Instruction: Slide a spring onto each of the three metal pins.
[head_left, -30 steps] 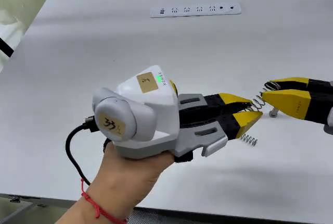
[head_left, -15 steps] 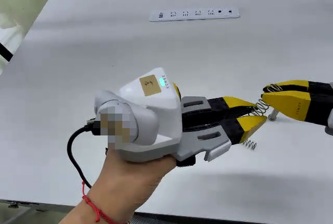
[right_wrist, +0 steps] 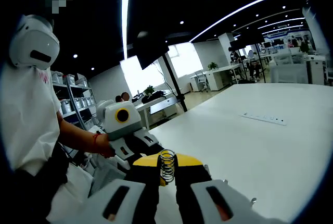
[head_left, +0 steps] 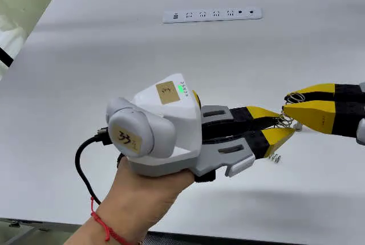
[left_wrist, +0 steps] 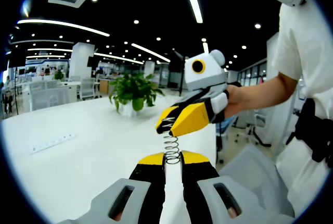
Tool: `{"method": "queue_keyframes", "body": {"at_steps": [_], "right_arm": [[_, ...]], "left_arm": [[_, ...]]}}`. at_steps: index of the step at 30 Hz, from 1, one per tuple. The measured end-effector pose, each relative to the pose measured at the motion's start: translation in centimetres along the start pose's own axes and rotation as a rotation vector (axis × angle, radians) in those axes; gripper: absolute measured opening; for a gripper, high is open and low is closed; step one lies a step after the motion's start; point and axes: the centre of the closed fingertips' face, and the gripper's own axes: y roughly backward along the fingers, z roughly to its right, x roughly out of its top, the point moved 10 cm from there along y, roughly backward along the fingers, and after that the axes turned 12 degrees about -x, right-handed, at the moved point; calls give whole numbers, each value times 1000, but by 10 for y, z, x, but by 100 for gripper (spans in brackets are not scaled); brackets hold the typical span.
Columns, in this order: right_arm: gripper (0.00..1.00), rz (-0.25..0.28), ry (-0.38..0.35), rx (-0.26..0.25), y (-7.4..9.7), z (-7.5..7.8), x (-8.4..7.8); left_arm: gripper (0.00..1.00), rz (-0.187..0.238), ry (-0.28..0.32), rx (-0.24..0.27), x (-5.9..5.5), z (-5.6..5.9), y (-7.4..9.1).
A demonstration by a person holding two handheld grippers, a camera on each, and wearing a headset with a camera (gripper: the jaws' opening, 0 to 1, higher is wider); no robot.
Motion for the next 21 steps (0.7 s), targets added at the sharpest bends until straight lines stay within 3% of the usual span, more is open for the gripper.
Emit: {"method": "queue_keyframes", "body": {"at_steps": [6, 9, 12, 16, 21], "right_arm": [[12, -44, 66, 19, 0, -2, 4], [18, -79, 114, 38, 2, -1, 10], [20, -152, 220, 68, 6, 2, 20], [23, -259, 344, 146, 8, 1, 39], [25, -435, 530, 259, -2, -4, 52]], "left_arm": [[10, -5, -10, -2, 0, 1, 1], [10, -14, -17, -9, -1, 2, 0], [10, -22, -24, -14, -2, 2, 0], [10, -38, -40, -22, -2, 2, -2], [10, -44, -54, -34, -3, 2, -5]]}}
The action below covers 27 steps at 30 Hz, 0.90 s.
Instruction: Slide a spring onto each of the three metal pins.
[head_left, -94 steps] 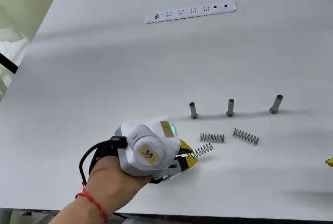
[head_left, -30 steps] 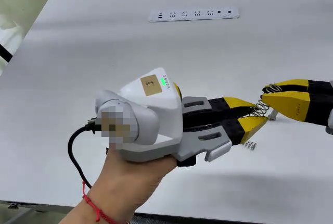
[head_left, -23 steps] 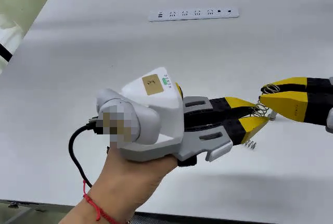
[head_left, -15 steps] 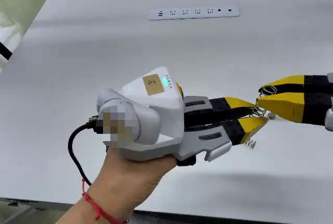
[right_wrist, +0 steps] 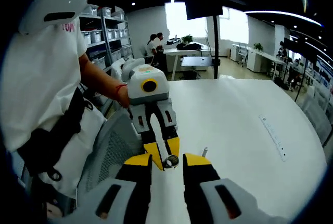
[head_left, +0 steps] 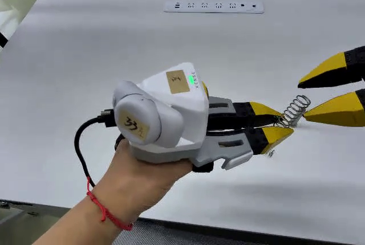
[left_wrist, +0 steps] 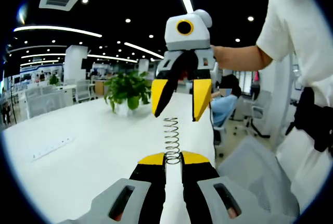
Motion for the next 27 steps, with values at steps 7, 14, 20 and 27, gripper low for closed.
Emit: {"method": "queue_keyframes", "body": {"at_steps": [7, 14, 20, 27], "right_arm": [[24, -195, 245, 124, -17, 5, 14], [19, -257, 315, 177, -24, 8, 21], [17, -281, 337, 190, -25, 8, 20], [13, -299, 359, 199, -27, 7, 19]], "left_arm": [[10, 4, -13, -13, 0, 1, -3], [10, 24, -14, -9, -1, 0, -2], [10, 36, -8, -9, -2, 0, -1], [10, 46, -10, -9, -1, 0, 0]]}}
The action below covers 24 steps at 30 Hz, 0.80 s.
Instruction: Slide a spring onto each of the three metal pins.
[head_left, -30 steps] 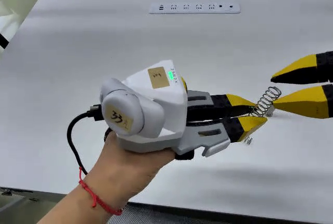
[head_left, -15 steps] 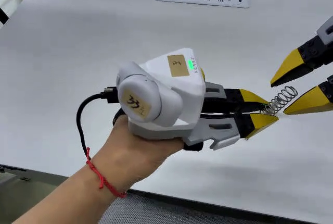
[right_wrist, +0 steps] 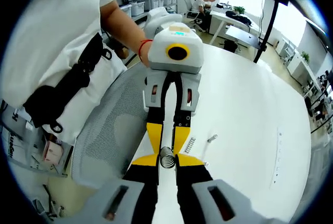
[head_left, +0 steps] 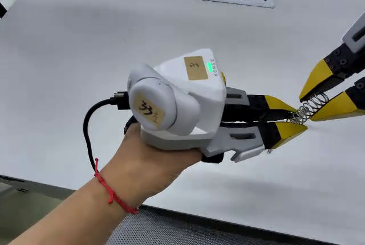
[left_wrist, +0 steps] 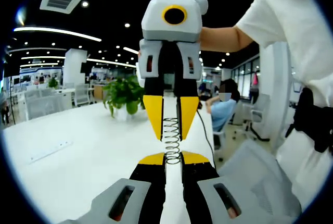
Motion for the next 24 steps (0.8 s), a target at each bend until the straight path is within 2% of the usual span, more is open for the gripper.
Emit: {"method": "queue_keyframes", "body": {"at_steps": [15, 24], "right_arm": [[12, -17, 37, 13, -3, 3, 6], [13, -18, 33, 14, -2, 3, 7]], "left_arm": [[10, -3, -8, 0, -1, -1, 4], [10, 0, -7, -3, 0, -2, 4]]}}
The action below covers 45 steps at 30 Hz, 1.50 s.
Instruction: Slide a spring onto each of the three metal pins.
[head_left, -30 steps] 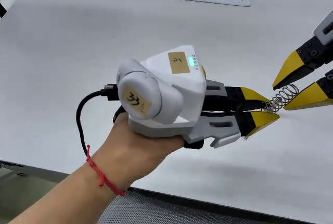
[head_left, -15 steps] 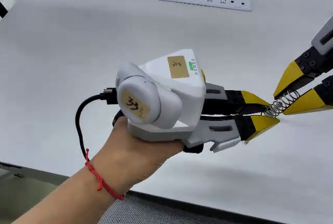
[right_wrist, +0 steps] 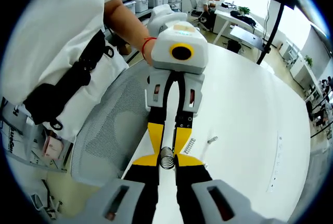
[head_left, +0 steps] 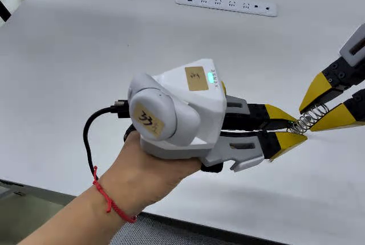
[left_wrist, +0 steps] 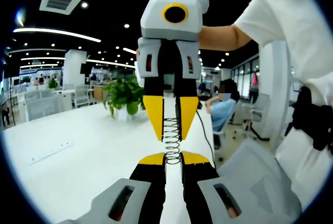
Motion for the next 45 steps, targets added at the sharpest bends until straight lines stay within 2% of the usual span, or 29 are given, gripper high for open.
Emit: {"method": "queue_keyframes", "body": {"at_steps": [21, 29, 34, 41, 45], "right_arm": [[12, -7, -21, 7, -5, 1, 1], [12, -1, -34, -9, -5, 6, 3], [12, 5, -46, -31, -6, 11, 6], [12, 3, -69, -89, -13, 24, 13], [12, 1, -87, -125, -21, 35, 16]], "left_arm": [[14, -11, -17, 16, -3, 1, 5], [26, -35, -28, 64, -12, 2, 24], [33, -65, -34, 96, -20, 2, 39], [48, -99, -41, 156, -30, 0, 59], [53, -107, -40, 178, -35, -1, 69]]}}
